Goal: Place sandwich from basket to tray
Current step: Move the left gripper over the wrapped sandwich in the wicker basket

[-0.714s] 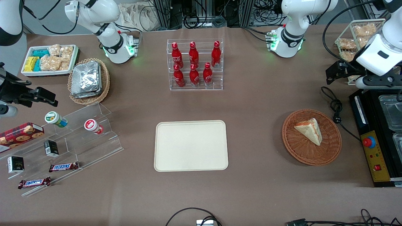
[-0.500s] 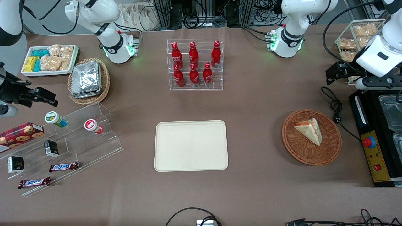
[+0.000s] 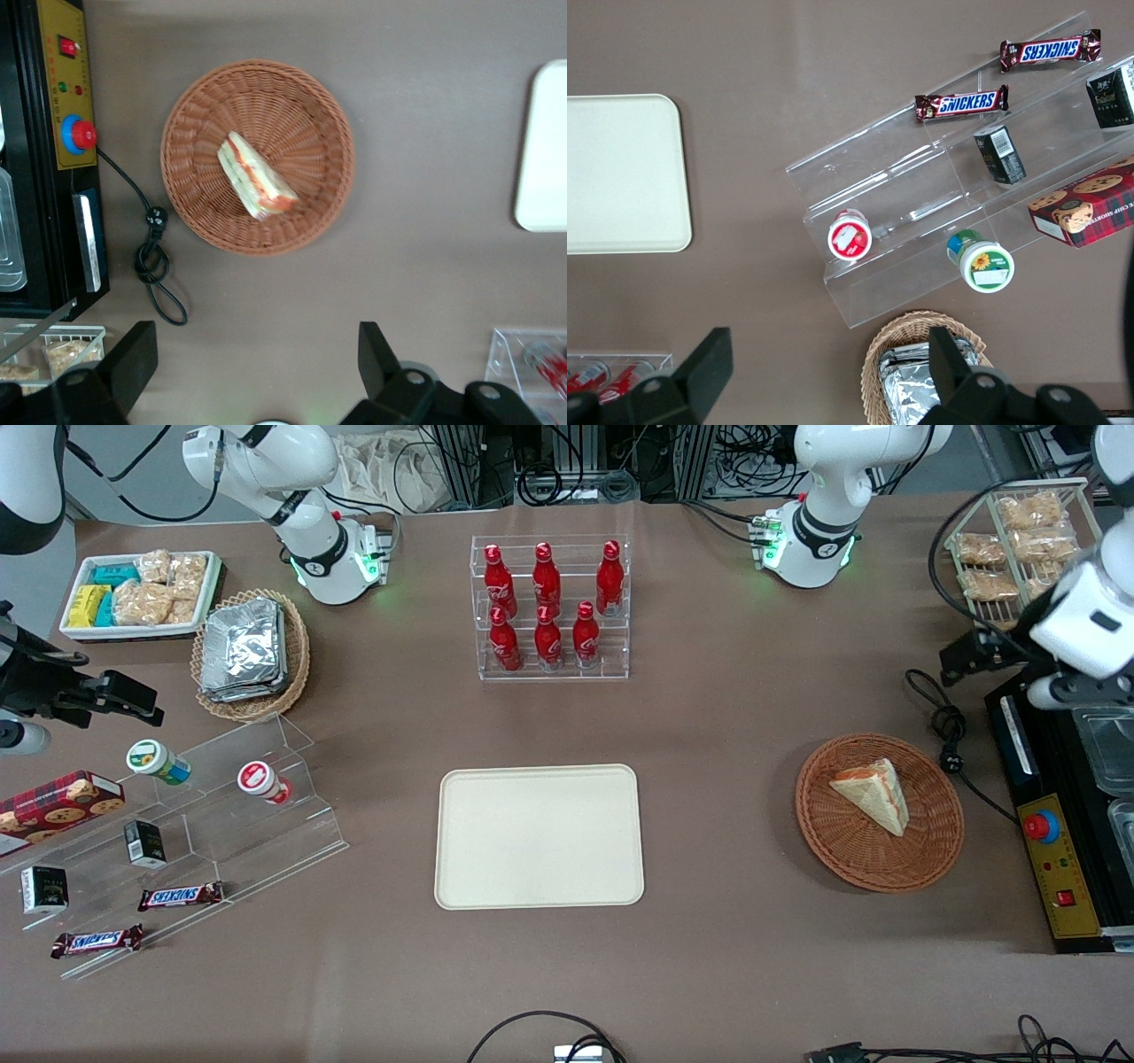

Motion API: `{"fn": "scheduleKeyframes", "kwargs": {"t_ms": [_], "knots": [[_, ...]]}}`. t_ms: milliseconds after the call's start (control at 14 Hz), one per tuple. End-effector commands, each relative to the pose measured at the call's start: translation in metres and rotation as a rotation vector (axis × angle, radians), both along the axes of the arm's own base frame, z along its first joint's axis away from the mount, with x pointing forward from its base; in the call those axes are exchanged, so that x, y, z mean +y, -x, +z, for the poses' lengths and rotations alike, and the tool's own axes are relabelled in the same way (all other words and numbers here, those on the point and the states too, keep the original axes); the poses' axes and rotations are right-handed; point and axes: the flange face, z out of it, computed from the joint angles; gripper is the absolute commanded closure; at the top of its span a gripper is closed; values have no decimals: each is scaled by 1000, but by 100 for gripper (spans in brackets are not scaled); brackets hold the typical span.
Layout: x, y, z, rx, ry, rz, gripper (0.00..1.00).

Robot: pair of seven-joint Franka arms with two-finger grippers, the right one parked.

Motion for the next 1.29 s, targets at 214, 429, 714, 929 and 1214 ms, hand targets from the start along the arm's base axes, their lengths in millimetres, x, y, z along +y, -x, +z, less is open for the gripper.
{"fn": "scheduleKeyframes", "kwargs": {"t_ms": [214, 429, 714, 929, 1214], "knots": [[41, 10, -92, -60, -24, 143, 0], [39, 11, -132, -85, -24, 284, 0], [31, 18, -189, -125, -13, 418, 0], [30, 15, -214, -123, -7, 477, 0], [29, 12, -251, -136, 10, 553, 0]]}}
